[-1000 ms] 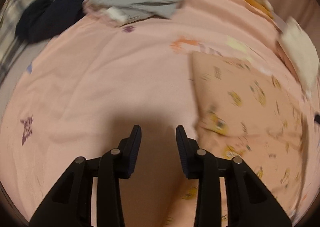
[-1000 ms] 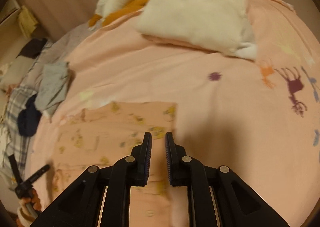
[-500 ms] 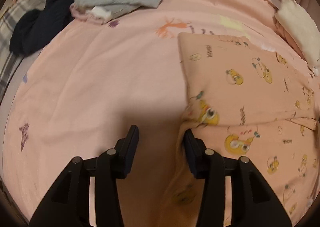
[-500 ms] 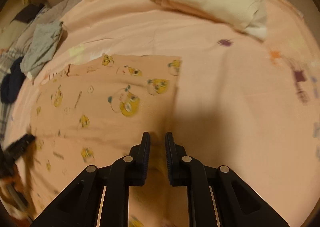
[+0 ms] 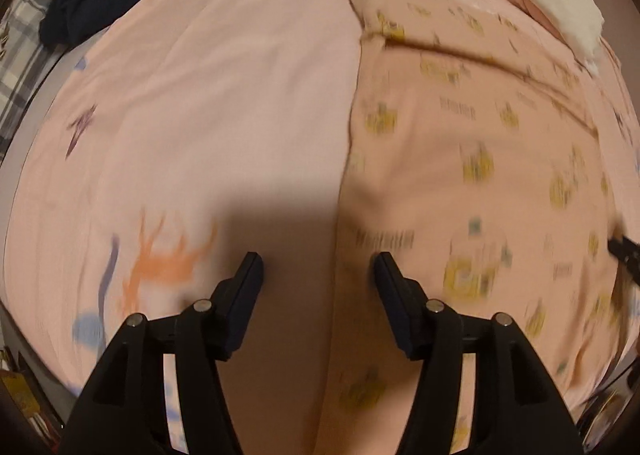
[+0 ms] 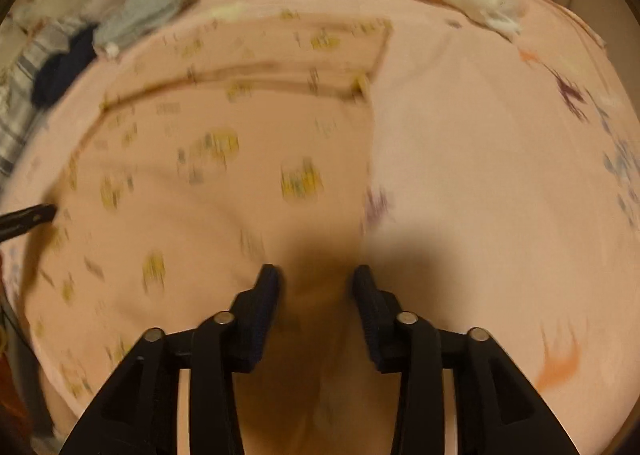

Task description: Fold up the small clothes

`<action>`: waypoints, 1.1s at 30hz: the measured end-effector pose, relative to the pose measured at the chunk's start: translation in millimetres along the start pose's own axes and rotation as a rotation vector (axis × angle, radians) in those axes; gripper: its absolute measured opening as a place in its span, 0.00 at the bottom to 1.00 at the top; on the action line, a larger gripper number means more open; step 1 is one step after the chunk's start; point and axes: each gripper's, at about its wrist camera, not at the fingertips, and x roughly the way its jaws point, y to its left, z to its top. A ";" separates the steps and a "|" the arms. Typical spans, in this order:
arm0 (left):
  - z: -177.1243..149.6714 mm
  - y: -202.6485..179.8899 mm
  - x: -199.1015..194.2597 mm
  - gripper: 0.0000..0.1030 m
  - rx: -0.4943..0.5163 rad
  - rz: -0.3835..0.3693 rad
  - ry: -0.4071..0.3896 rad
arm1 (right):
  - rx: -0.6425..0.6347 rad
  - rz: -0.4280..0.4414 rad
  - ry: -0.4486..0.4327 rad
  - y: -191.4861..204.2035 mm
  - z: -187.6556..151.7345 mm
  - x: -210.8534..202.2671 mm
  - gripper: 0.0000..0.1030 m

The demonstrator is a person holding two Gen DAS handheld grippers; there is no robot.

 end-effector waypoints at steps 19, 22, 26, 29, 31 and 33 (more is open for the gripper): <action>-64.2 -25.0 -12.3 0.93 -0.107 -0.090 -0.005 | 0.399 0.260 0.004 -22.9 -91.6 -34.3 0.66; -69.3 -25.0 -12.9 0.93 -0.071 -0.092 -0.014 | 0.441 0.301 -0.010 -23.3 -95.0 -32.9 0.66; -68.6 -18.6 -12.0 0.93 -0.093 -0.126 0.002 | 0.478 0.352 -0.033 -27.5 -103.5 -34.9 0.66; -64.9 -16.0 -12.7 0.92 -0.127 -0.188 0.023 | 0.471 0.377 -0.024 -27.0 -106.6 -36.4 0.66; -72.1 -11.7 -19.3 0.91 -0.147 -0.231 0.036 | 0.455 0.387 -0.016 -25.6 -107.2 -37.9 0.66; -73.6 -10.6 -20.7 0.89 -0.157 -0.276 0.056 | 0.453 0.389 -0.017 -24.5 -108.8 -38.3 0.66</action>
